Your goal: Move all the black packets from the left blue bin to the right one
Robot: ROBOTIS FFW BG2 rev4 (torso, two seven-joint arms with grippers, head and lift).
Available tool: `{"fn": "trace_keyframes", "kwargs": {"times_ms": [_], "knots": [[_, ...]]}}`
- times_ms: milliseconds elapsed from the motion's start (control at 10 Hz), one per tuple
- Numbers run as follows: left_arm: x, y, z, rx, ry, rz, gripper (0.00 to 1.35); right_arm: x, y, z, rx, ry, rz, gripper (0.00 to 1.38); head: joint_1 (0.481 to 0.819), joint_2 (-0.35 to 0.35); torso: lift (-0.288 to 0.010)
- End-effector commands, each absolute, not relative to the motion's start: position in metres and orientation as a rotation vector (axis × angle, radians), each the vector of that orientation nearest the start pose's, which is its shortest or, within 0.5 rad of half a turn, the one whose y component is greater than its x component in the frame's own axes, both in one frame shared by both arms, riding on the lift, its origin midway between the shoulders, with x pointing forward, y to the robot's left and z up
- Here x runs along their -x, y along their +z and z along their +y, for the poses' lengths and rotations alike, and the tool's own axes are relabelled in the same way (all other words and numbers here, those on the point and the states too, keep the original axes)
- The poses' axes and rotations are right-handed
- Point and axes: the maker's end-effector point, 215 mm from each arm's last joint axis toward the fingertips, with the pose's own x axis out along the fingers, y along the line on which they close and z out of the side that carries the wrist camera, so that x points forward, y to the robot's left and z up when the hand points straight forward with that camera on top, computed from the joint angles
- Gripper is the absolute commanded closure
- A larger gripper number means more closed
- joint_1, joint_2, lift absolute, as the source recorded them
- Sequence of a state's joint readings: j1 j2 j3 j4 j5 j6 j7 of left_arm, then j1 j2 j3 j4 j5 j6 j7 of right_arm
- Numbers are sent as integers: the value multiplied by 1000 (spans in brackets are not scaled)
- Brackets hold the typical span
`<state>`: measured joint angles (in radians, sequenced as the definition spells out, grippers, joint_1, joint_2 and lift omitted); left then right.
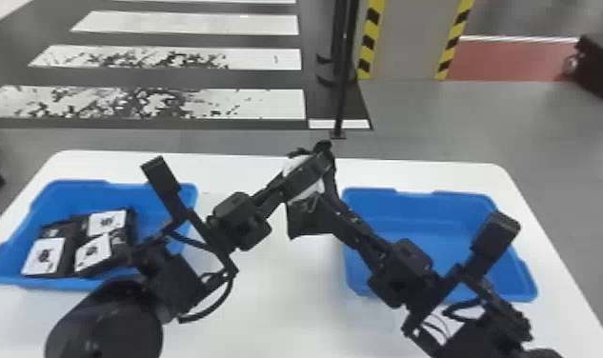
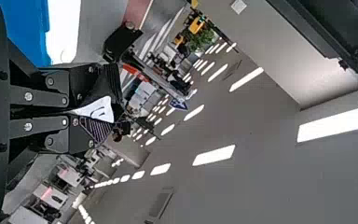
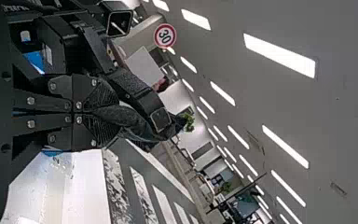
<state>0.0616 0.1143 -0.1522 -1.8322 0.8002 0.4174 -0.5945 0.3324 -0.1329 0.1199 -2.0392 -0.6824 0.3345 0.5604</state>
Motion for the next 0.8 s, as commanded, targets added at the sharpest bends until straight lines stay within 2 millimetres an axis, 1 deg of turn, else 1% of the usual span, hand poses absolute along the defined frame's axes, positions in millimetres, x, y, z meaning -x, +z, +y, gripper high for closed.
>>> {"fn": "trace_keyframes", "kwargs": {"times_ms": [0,100,200,300,400,500,700], "knots": [[-483,-255,16,753,-934,75,1102,-423,-284,-41,-639,831,84,1262,695,-32,-150],[-484,-261,29,789,-897,77,568,-425,-290,-45,-651,818,93,1262,695,-31,-150],[-486,-266,45,788,-859,61,176,-430,-300,-58,-638,787,104,1262,695,-28,-150],[-486,-263,64,787,-824,30,68,-439,-315,-81,-610,732,120,1262,695,-22,-150],[-483,-259,79,778,-799,9,134,-448,-327,-100,-588,689,132,1262,695,-20,-150],[-474,-261,97,770,-769,6,150,-459,-337,-129,-537,628,137,1260,695,-23,-150],[-463,-260,128,745,-732,-12,151,-477,-364,-176,-468,528,176,1260,695,-38,-150]]}}
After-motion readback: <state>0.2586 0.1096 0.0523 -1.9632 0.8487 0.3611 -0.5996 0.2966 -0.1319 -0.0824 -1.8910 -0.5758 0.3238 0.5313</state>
